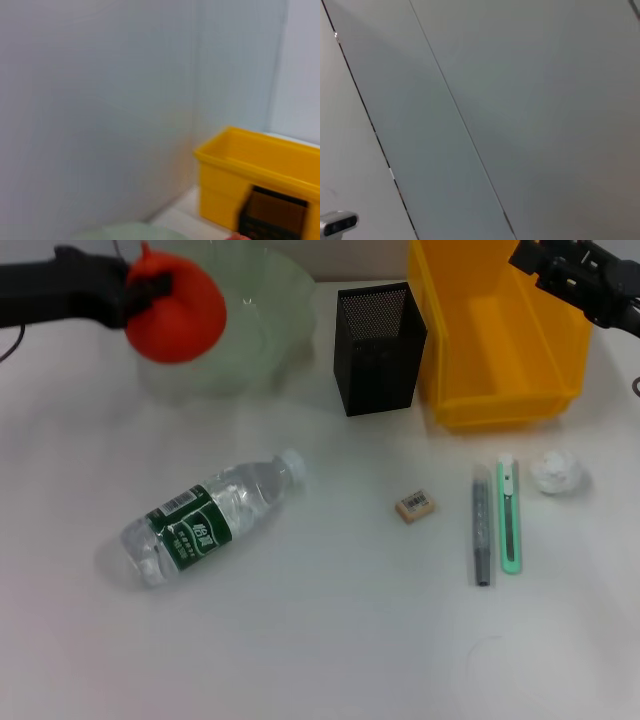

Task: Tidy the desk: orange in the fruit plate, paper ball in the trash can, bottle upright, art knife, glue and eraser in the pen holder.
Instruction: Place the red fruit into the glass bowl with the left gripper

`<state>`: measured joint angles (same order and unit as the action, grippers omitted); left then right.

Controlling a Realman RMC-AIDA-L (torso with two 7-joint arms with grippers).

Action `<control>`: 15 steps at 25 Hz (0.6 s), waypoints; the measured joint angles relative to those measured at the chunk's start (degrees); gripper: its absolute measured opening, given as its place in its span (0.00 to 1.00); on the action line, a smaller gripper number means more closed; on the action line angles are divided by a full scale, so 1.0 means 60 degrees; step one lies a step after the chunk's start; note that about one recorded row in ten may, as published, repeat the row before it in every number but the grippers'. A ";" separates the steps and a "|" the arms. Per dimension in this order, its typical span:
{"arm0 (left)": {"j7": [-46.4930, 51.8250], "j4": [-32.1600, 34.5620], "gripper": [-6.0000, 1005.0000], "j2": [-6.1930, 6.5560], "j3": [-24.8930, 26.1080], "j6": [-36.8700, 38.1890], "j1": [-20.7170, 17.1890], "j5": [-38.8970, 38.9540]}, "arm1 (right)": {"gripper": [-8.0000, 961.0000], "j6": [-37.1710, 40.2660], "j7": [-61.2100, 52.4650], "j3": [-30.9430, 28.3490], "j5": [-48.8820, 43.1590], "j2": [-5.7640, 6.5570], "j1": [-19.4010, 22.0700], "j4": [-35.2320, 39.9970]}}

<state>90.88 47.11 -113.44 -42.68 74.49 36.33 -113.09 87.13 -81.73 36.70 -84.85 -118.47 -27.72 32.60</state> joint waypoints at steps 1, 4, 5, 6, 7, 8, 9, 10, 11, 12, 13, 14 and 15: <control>-0.0051 -0.0018 0.16 -0.0066 -0.0020 -0.0291 0.0035 0.0017 | 0.88 0.0022 0.0005 -0.0002 0.0008 0.0000 0.0025 0.0000; -0.0619 -0.0154 0.13 -0.0547 -0.0108 -0.1694 0.0289 0.0042 | 0.88 0.0108 0.0066 -0.0004 0.0014 -0.0001 0.0067 0.0000; -0.0619 -0.0154 0.12 -0.0547 -0.0108 -0.1694 0.0289 0.0042 | 0.88 0.0108 0.0066 -0.0004 0.0014 -0.0001 0.0067 0.0000; -0.0891 -0.0266 0.12 -0.0685 -0.0116 -0.2086 0.0394 0.0042 | 0.88 0.0112 0.0083 0.0004 0.0014 -0.0001 0.0067 0.0000; -0.1121 -0.0406 0.11 -0.0779 -0.0122 -0.2412 0.0514 0.0047 | 0.88 0.0112 0.0092 0.0015 0.0014 -0.0001 0.0068 0.0000; -0.1345 -0.0587 0.10 -0.0839 -0.0136 -0.2660 0.0643 0.0058 | 0.88 0.0113 0.0092 0.0033 0.0014 0.0000 0.0067 0.0000; -0.1778 -0.1181 0.09 -0.0852 -0.0153 -0.3126 0.0947 0.0216 | 0.88 0.0113 0.0094 0.0046 0.0010 -0.0001 0.0067 0.0000; -0.1778 -0.1181 0.09 -0.0852 -0.0153 -0.3126 0.0947 0.0216 | 0.88 0.0113 0.0094 0.0046 0.0010 -0.0001 0.0067 0.0000; -0.1951 -0.1396 0.09 -0.0851 -0.0153 -0.3283 0.1046 0.0289 | 0.88 0.0113 0.0094 0.0047 0.0009 -0.0001 0.0067 0.0000; -0.2247 -0.1677 0.08 -0.0851 -0.0156 -0.3539 0.1167 0.0408 | 0.88 0.0114 0.0095 0.0048 0.0005 -0.0001 0.0067 0.0000; -0.2476 -0.1870 0.08 -0.0852 -0.0161 -0.3744 0.1233 0.0493 | 0.88 0.0113 0.0096 0.0049 0.0001 -0.0001 0.0066 0.0001; -0.2764 -0.2029 0.07 -0.0872 -0.0196 -0.4015 0.1270 0.0626 | 0.88 0.0113 0.0097 0.0056 -0.0007 -0.0001 0.0065 0.0001; -0.3037 -0.2186 0.07 -0.0895 -0.0251 -0.4270 0.1296 0.0788 | 0.88 0.0113 0.0097 0.0056 -0.0007 -0.0001 0.0065 0.0001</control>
<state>72.66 33.99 -118.81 -44.19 48.87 44.10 -108.36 87.81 -81.15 37.04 -84.89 -118.48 -27.33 32.61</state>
